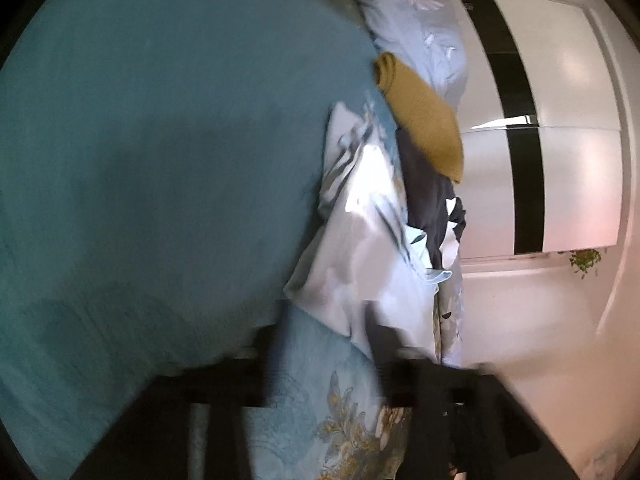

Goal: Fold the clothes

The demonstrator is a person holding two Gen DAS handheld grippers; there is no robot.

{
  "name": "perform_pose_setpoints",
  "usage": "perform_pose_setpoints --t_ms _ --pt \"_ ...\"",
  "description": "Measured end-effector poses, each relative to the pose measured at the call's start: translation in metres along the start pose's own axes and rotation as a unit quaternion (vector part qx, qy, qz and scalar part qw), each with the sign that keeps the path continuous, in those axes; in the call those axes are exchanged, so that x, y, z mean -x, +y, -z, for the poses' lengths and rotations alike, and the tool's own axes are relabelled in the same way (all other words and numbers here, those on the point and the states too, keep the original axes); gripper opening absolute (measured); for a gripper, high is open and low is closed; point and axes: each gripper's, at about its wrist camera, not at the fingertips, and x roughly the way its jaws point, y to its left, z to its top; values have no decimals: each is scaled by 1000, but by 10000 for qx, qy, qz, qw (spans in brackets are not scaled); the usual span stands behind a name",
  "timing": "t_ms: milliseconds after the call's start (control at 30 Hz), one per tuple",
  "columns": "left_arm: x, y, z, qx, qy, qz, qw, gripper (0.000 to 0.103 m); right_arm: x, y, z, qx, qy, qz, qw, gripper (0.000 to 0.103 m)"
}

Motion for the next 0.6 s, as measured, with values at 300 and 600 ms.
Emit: perform_pose_setpoints --t_ms 300,600 --pt "-23 -8 0 106 -294 -398 9987 64 -5 -2 -3 -12 44 -32 10000 3" --pt "-32 -16 -8 -291 -488 -834 9949 10 -18 -9 -6 -124 163 -23 9998 3"
